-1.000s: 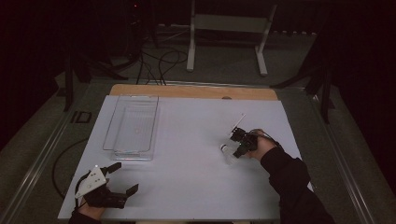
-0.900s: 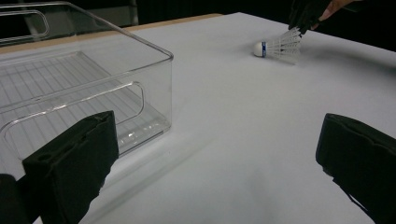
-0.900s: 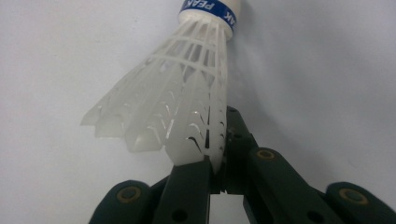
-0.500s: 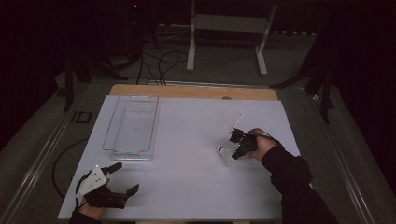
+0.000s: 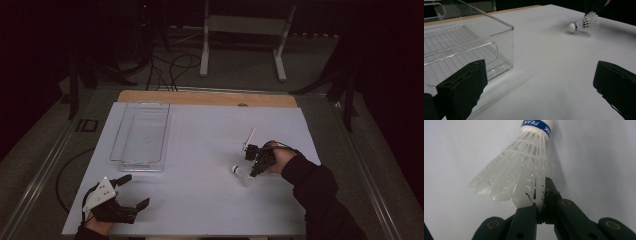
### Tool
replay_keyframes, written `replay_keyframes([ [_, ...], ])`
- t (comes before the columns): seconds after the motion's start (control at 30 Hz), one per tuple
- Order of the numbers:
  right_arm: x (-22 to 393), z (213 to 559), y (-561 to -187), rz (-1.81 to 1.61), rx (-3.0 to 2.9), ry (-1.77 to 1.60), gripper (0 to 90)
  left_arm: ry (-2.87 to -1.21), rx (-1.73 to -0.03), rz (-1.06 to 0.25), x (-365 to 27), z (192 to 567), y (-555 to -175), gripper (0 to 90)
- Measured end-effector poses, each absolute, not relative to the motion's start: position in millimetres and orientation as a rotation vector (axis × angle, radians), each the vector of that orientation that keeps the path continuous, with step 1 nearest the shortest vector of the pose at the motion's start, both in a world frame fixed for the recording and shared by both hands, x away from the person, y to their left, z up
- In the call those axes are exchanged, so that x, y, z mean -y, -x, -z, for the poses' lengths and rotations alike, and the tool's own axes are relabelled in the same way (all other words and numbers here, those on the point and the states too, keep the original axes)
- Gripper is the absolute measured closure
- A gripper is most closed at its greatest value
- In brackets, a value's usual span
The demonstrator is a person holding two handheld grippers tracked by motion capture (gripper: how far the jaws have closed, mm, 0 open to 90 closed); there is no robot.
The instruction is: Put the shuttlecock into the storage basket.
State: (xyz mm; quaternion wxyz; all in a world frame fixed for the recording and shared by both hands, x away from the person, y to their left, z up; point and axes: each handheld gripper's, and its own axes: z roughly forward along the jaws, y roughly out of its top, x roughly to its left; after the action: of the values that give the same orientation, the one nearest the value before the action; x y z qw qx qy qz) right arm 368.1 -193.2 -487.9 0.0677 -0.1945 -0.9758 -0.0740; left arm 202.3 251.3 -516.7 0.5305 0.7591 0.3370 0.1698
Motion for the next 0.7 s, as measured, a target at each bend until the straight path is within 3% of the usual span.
replay_keyframes([
  [0.7, 173.2, 474.4, -347.0, 0.222, 2.98, 0.255, 90.0, -1.855, -0.786, -0.386, -245.2, 515.6, -204.1, 0.1],
])
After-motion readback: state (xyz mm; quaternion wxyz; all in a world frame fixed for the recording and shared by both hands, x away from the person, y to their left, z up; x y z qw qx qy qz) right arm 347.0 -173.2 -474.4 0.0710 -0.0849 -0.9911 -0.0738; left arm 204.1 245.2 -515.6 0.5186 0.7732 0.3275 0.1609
